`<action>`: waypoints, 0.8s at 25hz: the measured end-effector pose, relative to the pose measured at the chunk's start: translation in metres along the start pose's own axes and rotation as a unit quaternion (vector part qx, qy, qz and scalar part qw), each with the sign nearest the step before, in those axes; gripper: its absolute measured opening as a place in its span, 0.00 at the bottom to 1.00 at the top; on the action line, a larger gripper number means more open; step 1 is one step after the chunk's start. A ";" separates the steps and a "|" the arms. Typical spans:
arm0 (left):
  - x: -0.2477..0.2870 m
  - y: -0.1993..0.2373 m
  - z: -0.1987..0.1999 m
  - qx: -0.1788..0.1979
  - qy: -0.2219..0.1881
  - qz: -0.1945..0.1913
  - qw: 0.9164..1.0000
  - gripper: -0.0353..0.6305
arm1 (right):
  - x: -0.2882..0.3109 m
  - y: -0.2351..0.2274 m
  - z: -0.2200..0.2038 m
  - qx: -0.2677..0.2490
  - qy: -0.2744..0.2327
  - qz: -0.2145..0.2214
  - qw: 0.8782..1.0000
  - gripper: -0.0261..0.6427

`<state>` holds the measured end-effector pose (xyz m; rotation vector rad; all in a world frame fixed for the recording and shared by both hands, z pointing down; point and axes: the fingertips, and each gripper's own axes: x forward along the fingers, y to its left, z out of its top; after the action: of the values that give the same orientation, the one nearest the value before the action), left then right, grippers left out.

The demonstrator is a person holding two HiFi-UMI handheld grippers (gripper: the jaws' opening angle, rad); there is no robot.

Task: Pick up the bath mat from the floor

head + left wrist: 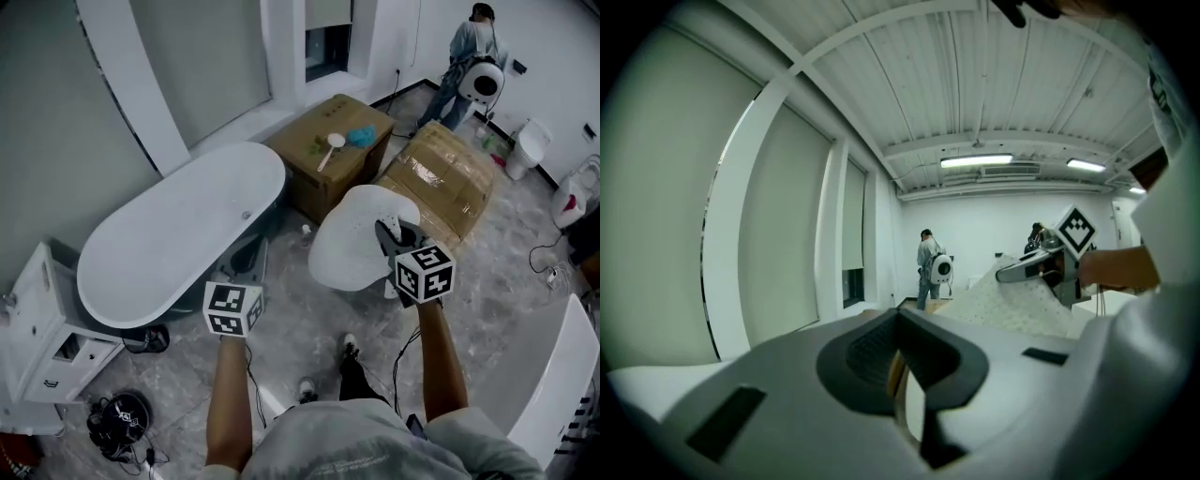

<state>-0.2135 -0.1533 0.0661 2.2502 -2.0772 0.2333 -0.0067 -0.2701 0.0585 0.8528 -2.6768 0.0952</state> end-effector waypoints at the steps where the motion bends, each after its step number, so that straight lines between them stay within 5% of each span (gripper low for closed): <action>1: -0.009 0.001 0.005 0.004 -0.005 0.000 1.000 0.07 | -0.008 0.007 0.004 -0.004 -0.004 -0.004 1.000 0.08; 7: -0.057 -0.008 0.021 -0.002 -0.026 -0.003 1.000 0.07 | -0.058 0.037 0.026 -0.013 -0.033 -0.029 0.999 0.08; 20: -0.118 -0.038 0.081 0.106 -0.061 -0.017 0.992 0.07 | -0.127 0.092 0.065 -0.057 -0.076 -0.034 0.995 0.08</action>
<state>-0.1794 -0.0466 -0.0301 2.4775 -2.1643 0.3361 0.0193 -0.1349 -0.0416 0.9480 -2.7570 -0.1438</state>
